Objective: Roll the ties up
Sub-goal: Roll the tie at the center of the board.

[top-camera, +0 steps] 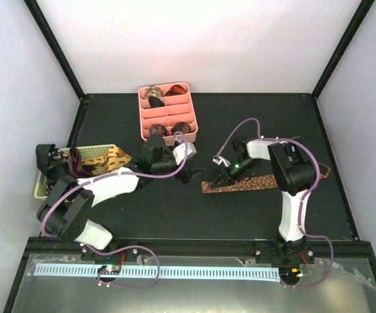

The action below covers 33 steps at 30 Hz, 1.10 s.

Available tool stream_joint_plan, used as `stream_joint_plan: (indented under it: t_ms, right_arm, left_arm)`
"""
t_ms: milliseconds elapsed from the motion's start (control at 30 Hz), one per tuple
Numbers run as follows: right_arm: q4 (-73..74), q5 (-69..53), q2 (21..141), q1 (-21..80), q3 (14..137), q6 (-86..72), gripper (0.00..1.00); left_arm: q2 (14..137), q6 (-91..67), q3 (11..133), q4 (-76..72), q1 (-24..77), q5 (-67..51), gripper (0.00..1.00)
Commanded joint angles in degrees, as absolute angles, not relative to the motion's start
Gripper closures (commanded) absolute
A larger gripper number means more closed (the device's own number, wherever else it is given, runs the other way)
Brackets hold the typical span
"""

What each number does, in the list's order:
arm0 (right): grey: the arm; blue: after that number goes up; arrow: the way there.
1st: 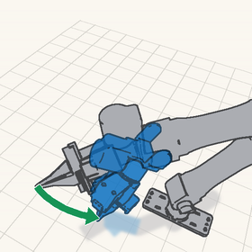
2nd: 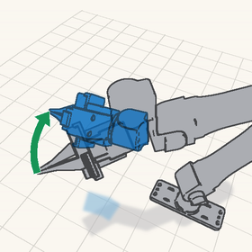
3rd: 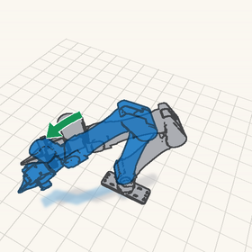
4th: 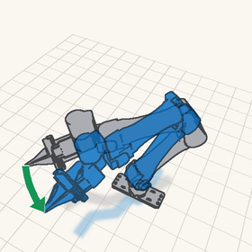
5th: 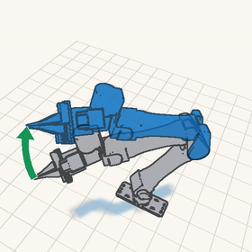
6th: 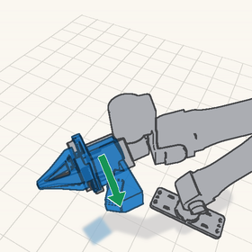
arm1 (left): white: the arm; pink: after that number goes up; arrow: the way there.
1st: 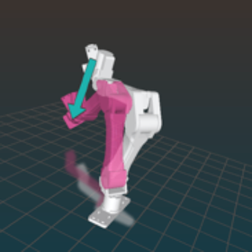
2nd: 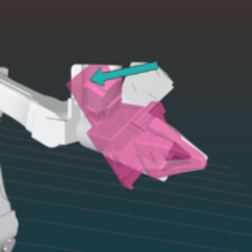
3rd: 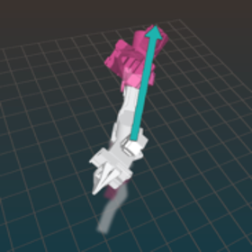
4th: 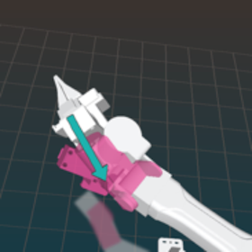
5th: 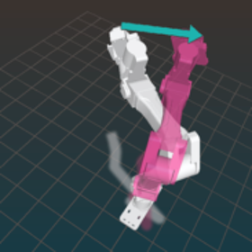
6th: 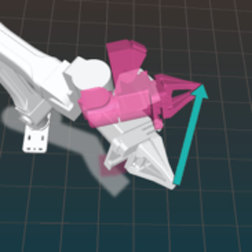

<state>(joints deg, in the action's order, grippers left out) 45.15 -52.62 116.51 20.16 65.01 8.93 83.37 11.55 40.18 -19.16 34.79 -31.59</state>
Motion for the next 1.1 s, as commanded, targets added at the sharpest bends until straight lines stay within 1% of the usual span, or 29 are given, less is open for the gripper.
stream_joint_plan:
  t_ms: [0, 133, 233, 367, 533, 633, 700, 733, 800, 833, 867, 967, 1000, 1067]
  right_arm:
    - [43.74, -45.12, 116.86, 20.3, 64.42, 10.88, 0.98]
    - [44.89, -46.11, 117.43, 20.3, 65.13, 12.45, 0.98]
    - [45.66, -46.31, 119.09, 20.41, 66.53, 12.93, 0.98]
    - [45.59, -46.42, 118.99, 20.56, 67.19, 13.11, 0.99]
    - [47.14, -45.83, 119.75, 20.57, 69.55, 14.46, 0.98]
    - [49.51, -45.83, 120.78, 20.61, 71.8, 15.95, 0.98]
    - [51.22, -45.41, 120.84, 20.57, 72.75, 17.31, 0.98]
    - [51.89, -45.48, 120.78, 20.52, 72.99, 18.0, 0.98]
    - [52.51, -46.18, 120.68, 20.56, 72.89, 18.56, 0.98]
    - [52.71, -46.73, 120.7, 20.57, 72.74, 18.51, 0.98]
    - [52.54, -47.48, 120.68, 20.58, 72.51, 18.21, 0.98]
    - [50.09, -49.64, 120.23, 21.0, 70.85, 16.46, 0.98]
    - [49.56, -49.97, 120.17, 21.46, 70.38, 15.96, 0.98]
    - [47.55, -50.54, 119.44, 22.31, 68.61, 13.87, 0.98]
  left_arm:
    - [85.64, 9.54, 40.47, -17.07, 34.35, -34.91, 0.01]
    - [88.17, 16.26, 32.49, -32.33, 36.7, -33.0, 0.01]
    - [95.19, 18.6, 32.24, -38.19, 36.85, -35.85, 0.01]
    - [103.67, 22.49, 33.5, -45.49, 36.77, -37.14, 0.1]
    - [108.82, 24.74, 36.25, -46.98, 36.89, -44.2, 0.18]
    - [112.44, 23.18, 37.65, -50.24, 37.11, -45.56, 0.21]
    - [114.5, 22.14, 37.91, -53.31, 37.11, -46.03, 0.25]
    - [115.07, 22.61, 38.26, -53.11, 37.21, -46.32, 0.27]
    - [115.96, 23.96, 39.58, -50.32, 37.38, -46.06, 0.36]
    - [116.35, 24.1, 40.02, -49.62, 37.42, -45.67, 0.39]
    - [116.61, 24.34, 40.39, -48.85, 37.5, -45.17, 0.41]
    - [116.8, 26.57, 40.25, -46.09, 37.86, -44.47, 0.41]
    - [116.59, 27.33, 39.85, -45.18, 37.97, -44.14, 0.42]
    - [115.68, 28.38, 38.43, -43.56, 37.9, -44.36, 0.49]
